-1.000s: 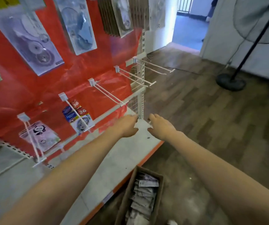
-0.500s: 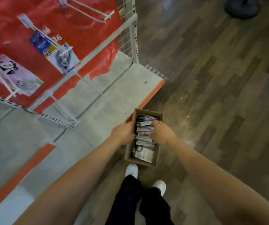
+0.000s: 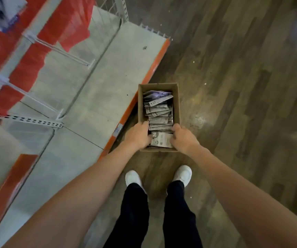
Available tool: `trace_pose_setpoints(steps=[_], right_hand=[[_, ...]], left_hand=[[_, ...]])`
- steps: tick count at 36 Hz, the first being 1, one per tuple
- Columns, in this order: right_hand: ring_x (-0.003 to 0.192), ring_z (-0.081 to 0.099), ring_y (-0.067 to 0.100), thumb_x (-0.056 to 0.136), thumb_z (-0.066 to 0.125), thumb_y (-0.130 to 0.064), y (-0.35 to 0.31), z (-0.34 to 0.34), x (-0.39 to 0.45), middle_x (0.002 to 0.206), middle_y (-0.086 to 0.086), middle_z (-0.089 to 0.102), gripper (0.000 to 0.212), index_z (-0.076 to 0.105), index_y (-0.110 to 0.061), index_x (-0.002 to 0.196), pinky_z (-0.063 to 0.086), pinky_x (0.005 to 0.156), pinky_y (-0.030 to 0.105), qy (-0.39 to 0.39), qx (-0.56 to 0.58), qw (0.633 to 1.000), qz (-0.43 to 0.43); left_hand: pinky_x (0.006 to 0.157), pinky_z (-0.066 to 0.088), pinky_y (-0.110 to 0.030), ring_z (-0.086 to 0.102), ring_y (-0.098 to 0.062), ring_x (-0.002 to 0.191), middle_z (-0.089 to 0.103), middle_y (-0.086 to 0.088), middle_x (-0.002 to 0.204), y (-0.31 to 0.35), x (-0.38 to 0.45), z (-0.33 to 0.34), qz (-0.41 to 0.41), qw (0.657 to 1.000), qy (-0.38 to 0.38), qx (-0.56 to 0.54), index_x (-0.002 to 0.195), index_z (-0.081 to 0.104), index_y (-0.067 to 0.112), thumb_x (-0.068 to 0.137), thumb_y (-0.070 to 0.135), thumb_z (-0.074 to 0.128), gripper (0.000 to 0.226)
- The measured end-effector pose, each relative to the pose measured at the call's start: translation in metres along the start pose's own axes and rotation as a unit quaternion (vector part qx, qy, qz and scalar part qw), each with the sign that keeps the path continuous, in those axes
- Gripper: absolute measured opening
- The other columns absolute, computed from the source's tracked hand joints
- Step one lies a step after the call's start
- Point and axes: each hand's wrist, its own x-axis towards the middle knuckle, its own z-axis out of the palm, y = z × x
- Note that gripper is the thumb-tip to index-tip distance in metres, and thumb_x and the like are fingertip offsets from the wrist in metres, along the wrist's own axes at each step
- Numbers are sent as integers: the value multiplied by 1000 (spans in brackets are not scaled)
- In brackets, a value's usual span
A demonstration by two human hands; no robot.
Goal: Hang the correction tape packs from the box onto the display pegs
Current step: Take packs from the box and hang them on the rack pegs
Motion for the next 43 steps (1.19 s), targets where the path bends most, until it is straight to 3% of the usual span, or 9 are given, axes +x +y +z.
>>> trace_pose_setpoints(steps=[9,17,23,29,36,43], right_hand=[[124,49,30,96,54,-20,51,110,101,139,13,44,51,34,-9,142,43,99,38,4,41,999,13],[129,43,31,96,53,-19,94,166,208,143,16,41,52,35,-4,143,37,104,36,49,30,998,8],[125,46,30,95,54,-18,107,175,266,137,15,45,43,42,-5,134,39,102,36,93,22,995,-32],[124,45,32,94,54,-16,113,177,313,134,18,46,40,44,-3,130,38,99,34,124,-3,991,-52],[124,45,34,94,52,-15,116,183,298,137,18,42,42,42,-4,134,39,100,37,120,-41,991,-42],[124,47,32,94,52,-15,121,173,303,136,17,43,41,43,-4,133,39,99,35,136,-55,989,-38]], left_hand=[[90,49,-43,56,-30,109,55,-11,120,-57,86,117,-14,999,-27,13,115,53,10,92,22,54,26],[90,47,-38,55,-28,111,55,-9,121,-88,198,187,4,1000,22,2,121,51,12,93,23,54,30],[94,47,-37,54,-27,115,53,-10,127,-101,269,211,41,997,48,37,125,51,12,92,26,57,37],[88,47,-37,55,-30,114,56,-14,125,-106,332,239,56,995,73,36,121,52,9,90,22,54,34],[86,49,-35,56,-29,113,57,-12,127,-117,320,262,41,997,42,47,136,46,13,89,20,55,48],[91,49,-37,54,-29,118,52,-13,132,-107,344,263,51,989,60,125,136,45,10,89,17,56,49]])
